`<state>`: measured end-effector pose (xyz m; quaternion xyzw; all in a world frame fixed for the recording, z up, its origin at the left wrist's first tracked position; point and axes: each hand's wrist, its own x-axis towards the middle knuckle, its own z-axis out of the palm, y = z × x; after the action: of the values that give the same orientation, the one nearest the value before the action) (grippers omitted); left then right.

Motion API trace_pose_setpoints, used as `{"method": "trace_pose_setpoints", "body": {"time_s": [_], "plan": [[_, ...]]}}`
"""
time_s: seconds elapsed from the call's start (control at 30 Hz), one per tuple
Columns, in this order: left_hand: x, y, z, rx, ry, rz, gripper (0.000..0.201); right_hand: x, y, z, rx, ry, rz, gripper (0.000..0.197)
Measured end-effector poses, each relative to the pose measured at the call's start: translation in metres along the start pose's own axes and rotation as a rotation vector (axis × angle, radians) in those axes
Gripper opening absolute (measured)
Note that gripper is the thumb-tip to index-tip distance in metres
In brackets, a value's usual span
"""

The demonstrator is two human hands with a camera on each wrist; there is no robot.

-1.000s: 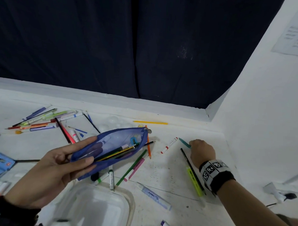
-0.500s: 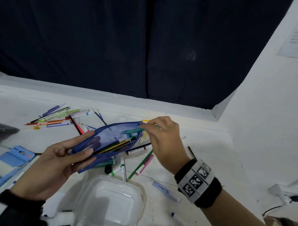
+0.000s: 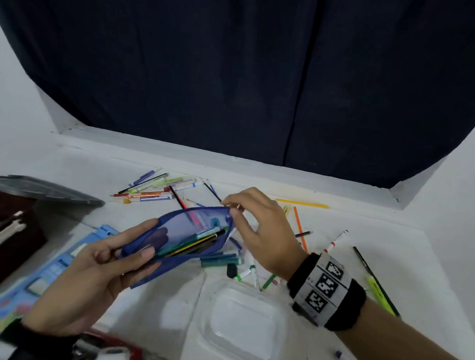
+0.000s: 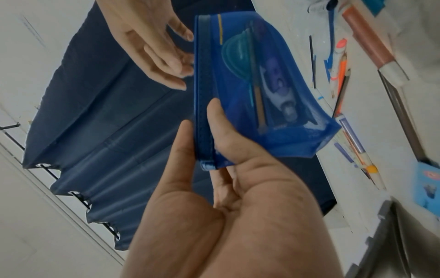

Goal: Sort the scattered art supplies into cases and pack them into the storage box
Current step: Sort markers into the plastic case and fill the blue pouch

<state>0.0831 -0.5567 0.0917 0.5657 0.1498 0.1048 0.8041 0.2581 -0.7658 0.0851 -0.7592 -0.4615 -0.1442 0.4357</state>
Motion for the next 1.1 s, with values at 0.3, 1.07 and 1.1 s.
{"method": "trace_pose_setpoints", "body": {"time_s": [0.3, 1.07, 1.1], "plan": [[-0.007, 0.023, -0.061, -0.006, 0.054, -0.010, 0.066, -0.010, 0.050, 0.029, -0.246, -0.793, 0.204, 0.022], [0.009, 0.020, -0.115, -0.068, 0.032, -0.215, 0.059, 0.042, -0.006, 0.061, -0.222, -0.593, 0.135, 0.004], [0.010, 0.020, -0.117, -0.061, 0.023, -0.225, 0.059, 0.046, -0.017, 0.066, -0.189, -0.557, 0.097, 0.004]]}}
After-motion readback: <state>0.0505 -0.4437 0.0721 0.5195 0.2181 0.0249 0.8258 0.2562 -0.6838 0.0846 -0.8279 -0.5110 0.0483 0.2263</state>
